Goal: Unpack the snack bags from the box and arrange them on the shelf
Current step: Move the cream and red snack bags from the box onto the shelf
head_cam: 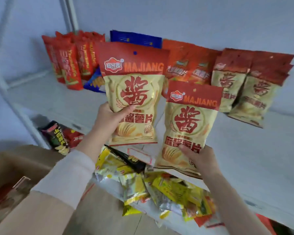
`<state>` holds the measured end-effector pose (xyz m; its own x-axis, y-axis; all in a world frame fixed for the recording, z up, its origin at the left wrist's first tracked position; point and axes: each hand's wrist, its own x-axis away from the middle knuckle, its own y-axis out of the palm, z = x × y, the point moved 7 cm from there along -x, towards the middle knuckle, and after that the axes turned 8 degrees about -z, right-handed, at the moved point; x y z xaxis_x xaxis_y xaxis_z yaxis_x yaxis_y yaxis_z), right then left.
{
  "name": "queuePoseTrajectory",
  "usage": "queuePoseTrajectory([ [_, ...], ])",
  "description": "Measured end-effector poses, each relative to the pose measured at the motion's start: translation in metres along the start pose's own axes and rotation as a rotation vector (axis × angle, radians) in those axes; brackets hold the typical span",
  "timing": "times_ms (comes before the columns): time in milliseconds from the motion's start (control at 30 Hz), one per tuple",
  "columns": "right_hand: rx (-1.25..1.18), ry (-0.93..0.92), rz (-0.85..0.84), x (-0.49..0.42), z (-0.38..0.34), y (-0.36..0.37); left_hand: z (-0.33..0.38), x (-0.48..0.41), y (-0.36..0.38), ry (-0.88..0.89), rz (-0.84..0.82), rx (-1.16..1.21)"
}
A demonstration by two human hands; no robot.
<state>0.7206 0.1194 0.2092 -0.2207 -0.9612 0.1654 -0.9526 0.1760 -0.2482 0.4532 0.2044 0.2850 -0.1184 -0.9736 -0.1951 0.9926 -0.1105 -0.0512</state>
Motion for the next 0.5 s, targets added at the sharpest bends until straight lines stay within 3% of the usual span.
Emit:
queuePoseTrajectory([
  [233,-0.107,0.037,0.252,-0.008,0.024,-0.153,-0.013,-0.048,0.173,-0.068,-0.275,0.023],
  [500,-0.087,0.055,0.386,-0.099,0.024,-0.248,-0.035,-0.141,0.292,-0.069,-0.387,0.035],
])
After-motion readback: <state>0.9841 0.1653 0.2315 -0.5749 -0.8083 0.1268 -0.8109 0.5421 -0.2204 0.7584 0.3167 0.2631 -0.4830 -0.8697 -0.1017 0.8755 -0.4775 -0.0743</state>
